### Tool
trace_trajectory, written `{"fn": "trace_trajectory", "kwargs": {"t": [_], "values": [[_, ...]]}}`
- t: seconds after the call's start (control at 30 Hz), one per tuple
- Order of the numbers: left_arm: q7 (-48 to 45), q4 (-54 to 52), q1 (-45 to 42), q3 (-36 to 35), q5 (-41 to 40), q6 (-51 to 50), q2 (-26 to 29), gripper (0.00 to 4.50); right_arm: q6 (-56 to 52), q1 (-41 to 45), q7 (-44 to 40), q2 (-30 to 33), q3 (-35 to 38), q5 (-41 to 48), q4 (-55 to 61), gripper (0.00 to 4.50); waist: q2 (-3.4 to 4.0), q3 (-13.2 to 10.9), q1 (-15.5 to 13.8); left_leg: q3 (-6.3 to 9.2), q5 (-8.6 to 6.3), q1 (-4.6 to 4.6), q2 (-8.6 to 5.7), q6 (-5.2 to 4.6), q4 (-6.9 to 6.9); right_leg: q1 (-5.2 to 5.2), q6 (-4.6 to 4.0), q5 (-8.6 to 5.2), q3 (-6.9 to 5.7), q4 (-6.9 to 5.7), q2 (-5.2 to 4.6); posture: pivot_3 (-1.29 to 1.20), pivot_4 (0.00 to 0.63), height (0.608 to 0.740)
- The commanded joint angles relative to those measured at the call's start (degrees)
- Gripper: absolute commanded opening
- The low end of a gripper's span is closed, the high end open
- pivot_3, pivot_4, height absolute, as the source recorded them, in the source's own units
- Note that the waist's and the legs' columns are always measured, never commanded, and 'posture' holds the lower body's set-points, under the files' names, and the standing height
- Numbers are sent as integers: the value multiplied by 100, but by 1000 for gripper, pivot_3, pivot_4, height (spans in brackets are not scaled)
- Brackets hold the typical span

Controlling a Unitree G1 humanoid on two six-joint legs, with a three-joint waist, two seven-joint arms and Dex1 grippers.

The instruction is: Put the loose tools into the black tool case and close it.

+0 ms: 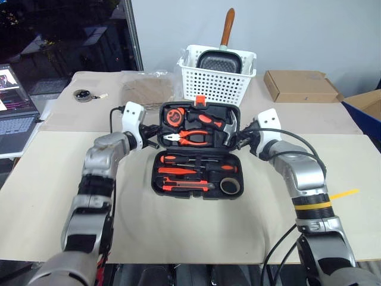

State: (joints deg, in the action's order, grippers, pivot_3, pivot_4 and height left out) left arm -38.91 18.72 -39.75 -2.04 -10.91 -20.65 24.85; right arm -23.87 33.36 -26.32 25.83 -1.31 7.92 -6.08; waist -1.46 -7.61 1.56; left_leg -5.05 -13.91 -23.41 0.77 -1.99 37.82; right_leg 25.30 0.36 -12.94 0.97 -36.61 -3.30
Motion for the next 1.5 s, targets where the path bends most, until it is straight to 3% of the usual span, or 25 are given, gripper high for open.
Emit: {"fn": "trace_trajectory", "kwargs": {"t": [0.03, 0.3, 0.43, 0.6, 0.73, 0.8, 0.9, 0.97, 1.03, 1.1, 1.13, 1.2, 1.4, 1.5], "values": [[-402, -944, 365, 480, 369, 1271, 166, 63, 1524, -415, -595, 75, -155, -12, 961, 0, 0, 0, -58, -1, -1, 2, -1, -2, 0, -2, 0, 0, 1, 1, 0, 0, 150, 740], [-788, -1577, 1612, 389, 592, 2763, 811, 63, 3104, -2165, -917, 667, 352, -228, 1978, 0, 3, 0, -88, -9, -37, 26, 3, -65, 5, -30, -1, 0, 4, 3, -11, 0, 150, 740], [-890, -1867, 2072, 101, 318, 2668, 1080, 63, 4146, -2923, -1047, 1140, 378, -731, 2077, 0, 7, 2, -78, -13, -37, 46, 5, -65, 5, -42, -3, -2, 7, -4, -11, 0, 150, 740], [-1475, -2430, 2816, -678, -789, 1576, 1686, 1581, 4720, -3737, -1435, 1856, 670, -801, 2008, 0, 9, -2, -59, -26, -40, 125, 10, -69, 5, -122, -4, -7, 6, 49, -8, 0, 150, 740], [-1903, -2839, 3152, -1145, -1649, 469, 2230, 2939, 4608, -4203, -1720, 2424, 1101, -769, 1859, 1285, 8, -2, -105, -26, -38, 137, 12, -69, 6, -135, -3, -9, 0, 45, -11, 0, 150, 740], [-2058, -3044, 3221, -1395, -2196, -154, 2439, 3268, 3935, -4558, -2040, 2568, 1420, -44, 2115, 1937, 8, -2, -141, -28, -36, 142, 11, -70, 6, -140, -2, -10, -1, 46, -15, 0, 150, 740], [-2315, -3360, 3322, -1684, -2871, -838, 2717, 3268, 2667, -5331, -2842, 3003, 2017, 1184, 2814, 1937, 12, -3, -155, -24, -37, 142, 14, -70, 6, -145, -4, -12, -3, 48, -14, 0, 150, 740], [-2534, -3595, 3363, -1855, -3455, -1402, 2934, 3268, 1617, -5676, -3142, 3224, 2506, 2502, 3515, 1937, 12, -3, -160, -21, -37, 141, 18, -71, 4, -144, -8, -16, -2, 47, -13, 0, 150, 740], [-2751, -3861, 3447, -1963, -3840, -1722, 3117, 3268, 1014, -5847, -3439, 3467, 2670, 3223, 4108, 1399, 11, -4, -117, -17, -37, 144, 31, -70, 4, -148, -13, -17, -1, 48, -13, 0, 150, 740], [-3034, -4137, 3600, -2048, -4081, -1907, 3307, 3268, 598, -5824, -3547, 3683, 2462, 3604, 4617, 1051, 7, -7, -67, -17, -37, 147, 36, -69, 4, -152, -14, -18, 1, 49, -15, 0, 150, 740], [-3147, -4286, 3682, -2102, -4209, -2011, 3406, 3268, 439, -5680, -3503, 3779, 2123, 3559, 4833, 533, 4, -9, -63, -17, -38, 163, 46, -69, 4, -166, -9, -28, -1, 53, -10, 0, 150, 740], [-3329, -4542, 3825, -2176, -4343, -2112, 3577, 3268, 271, -5303, -3387, 3853, 1382, 3162, 5032, 43, -4, -13, -75, -20, -39, 193, 57, -66, 3, -192, 5, -53, -7, 57, -6, 0, 150, 740], [-3436, -5069, 4195, -2434, -4337, -2086, 3731, 3268, -307, -3896, -2857, 3495, -468, 1848, 4731, 43, -1, -17, -145, -35, -39, 220, 60, -56, 2, -204, -43, -86, -13, 55, -13, 0, 150, 740], [-3349, -5246, 4405, -2588, -4356, -2107, 3676, 3268, -543, -3278, -2514, 3126, -1011, 1294, 4430, 43, -3, -17, -167, -36, -40, 212, 61, -54, 1, -196, -46, -86, -14, 55, -10, 0, 150, 740]]}}
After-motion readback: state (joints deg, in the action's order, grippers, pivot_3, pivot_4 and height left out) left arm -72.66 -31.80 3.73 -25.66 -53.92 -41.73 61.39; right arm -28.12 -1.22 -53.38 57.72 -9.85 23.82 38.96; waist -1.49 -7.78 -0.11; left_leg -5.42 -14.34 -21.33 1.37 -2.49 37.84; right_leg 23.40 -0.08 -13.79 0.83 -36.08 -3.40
